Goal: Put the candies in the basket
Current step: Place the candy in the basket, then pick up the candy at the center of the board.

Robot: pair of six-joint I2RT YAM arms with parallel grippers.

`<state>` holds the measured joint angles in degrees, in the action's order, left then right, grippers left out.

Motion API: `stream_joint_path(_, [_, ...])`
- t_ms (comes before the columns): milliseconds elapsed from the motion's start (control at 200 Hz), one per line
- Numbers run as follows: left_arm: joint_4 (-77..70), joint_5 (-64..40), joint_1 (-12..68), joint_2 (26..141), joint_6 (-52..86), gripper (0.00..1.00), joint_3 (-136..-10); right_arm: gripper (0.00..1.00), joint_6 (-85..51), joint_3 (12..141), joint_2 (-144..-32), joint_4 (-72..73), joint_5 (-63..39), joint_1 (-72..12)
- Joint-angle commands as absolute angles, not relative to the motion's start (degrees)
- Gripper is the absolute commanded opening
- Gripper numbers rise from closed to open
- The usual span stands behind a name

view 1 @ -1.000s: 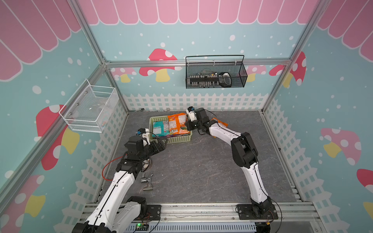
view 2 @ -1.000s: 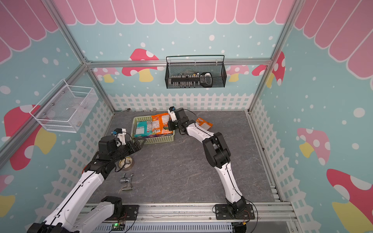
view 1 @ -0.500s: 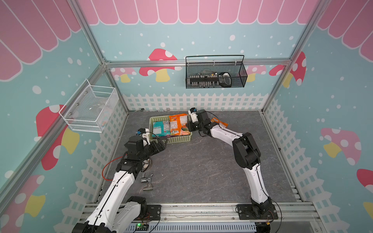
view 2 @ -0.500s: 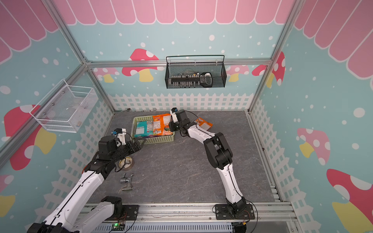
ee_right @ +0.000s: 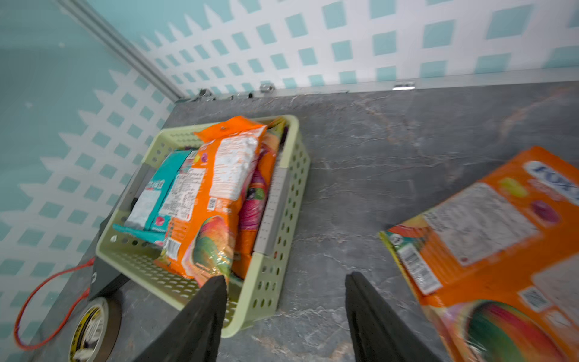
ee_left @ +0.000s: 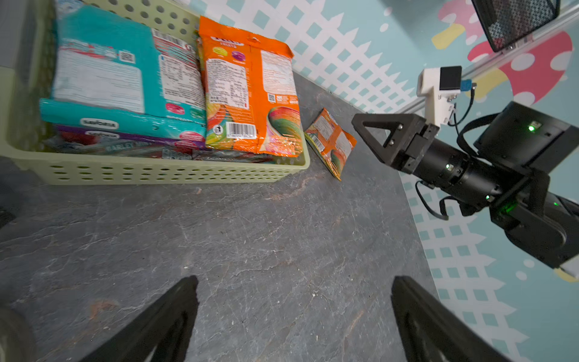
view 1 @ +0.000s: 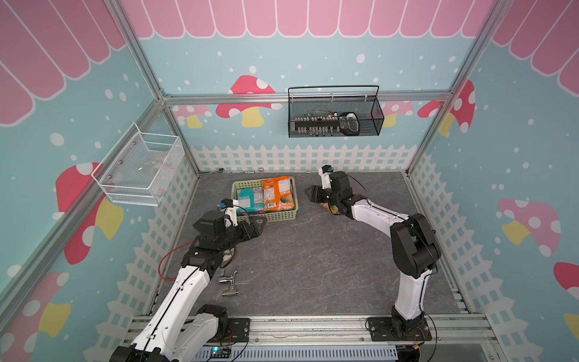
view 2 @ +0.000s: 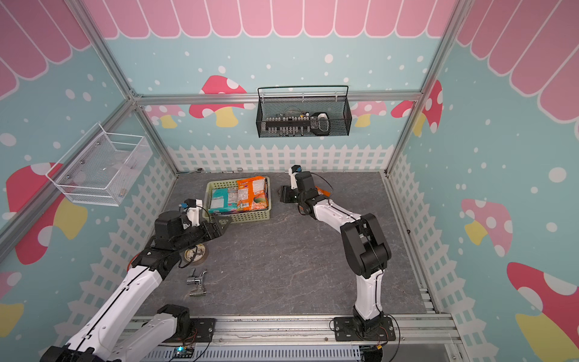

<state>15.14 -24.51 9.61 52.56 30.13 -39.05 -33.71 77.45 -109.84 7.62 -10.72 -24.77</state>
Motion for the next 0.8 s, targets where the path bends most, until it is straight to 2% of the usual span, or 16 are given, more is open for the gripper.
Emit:
stream_joint_path(0, [12.7,-25.8,13.5,52.1,28.0,0.99,-39.3,0.67,-41.1,73.1,-110.2,8.8,-5.3,-21.3])
stream_joint_path(265, [12.4,-24.6,16.2,53.1,27.9,0.99,-39.8,0.72,-47.7,70.4,-112.8,8.1,-3.0,-15.9])
stream_joint_path(796, [12.4,-23.4,16.2,53.1,27.4,0.99,-40.0,0.7,-51.8,71.1,-118.7,7.5,-0.4,-15.0])
